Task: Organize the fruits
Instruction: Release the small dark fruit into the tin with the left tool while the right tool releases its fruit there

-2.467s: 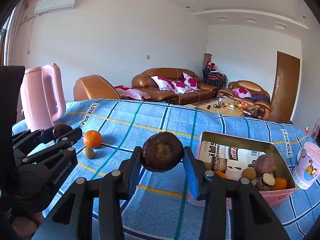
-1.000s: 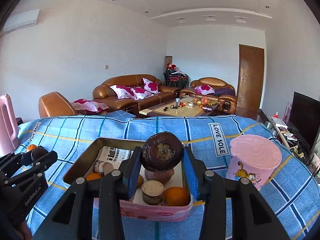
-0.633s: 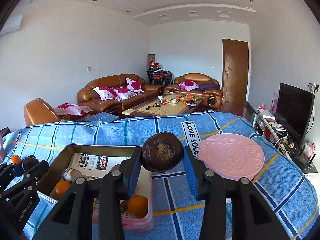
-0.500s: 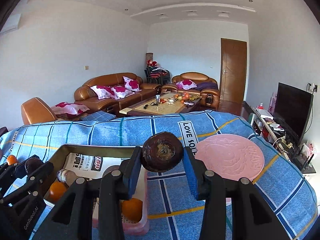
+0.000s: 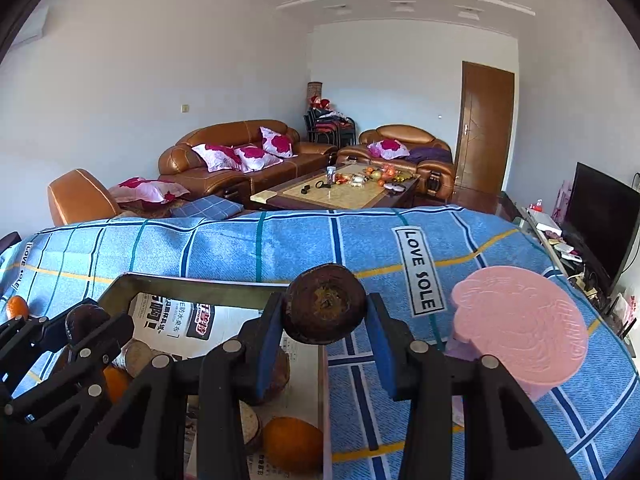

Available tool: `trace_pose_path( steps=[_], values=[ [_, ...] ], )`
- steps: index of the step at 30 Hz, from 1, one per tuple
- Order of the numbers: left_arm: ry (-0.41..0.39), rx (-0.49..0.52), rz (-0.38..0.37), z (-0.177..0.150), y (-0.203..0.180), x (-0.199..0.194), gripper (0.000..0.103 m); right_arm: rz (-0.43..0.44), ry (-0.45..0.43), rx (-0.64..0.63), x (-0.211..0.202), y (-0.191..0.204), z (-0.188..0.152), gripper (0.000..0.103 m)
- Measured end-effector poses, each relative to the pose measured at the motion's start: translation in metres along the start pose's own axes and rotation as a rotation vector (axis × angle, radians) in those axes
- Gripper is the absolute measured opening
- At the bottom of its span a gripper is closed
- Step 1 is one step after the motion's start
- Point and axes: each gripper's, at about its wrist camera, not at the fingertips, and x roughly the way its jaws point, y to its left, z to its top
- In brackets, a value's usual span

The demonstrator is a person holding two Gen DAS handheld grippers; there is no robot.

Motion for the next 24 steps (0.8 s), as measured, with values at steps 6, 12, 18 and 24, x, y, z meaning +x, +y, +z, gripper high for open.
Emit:
trace_pose_path(
  steps=[6, 12, 18, 24],
  values=[
    [0.038, 0.004, -0.005, 0.0, -0.002, 0.007, 0.032, 0.06, 0.066, -0.046, 0.016, 0.016, 0.0, 0.044],
    [0.037, 0.001, -0.005, 0.0, -0.002, 0.006, 0.032, 0.127, 0.075, -0.045, 0.016, 0.017, -0.003, 0.044],
    [0.045, -0.029, -0.002, 0.0, 0.003, 0.008, 0.032, 0.178, 0.07, -0.013, 0.014, 0.013, -0.003, 0.052],
    [0.026, -0.032, -0.001, 0.0, 0.006, 0.002, 0.048, 0.194, 0.029, 0.013, 0.005, 0.008, -0.003, 0.057]
  ],
)
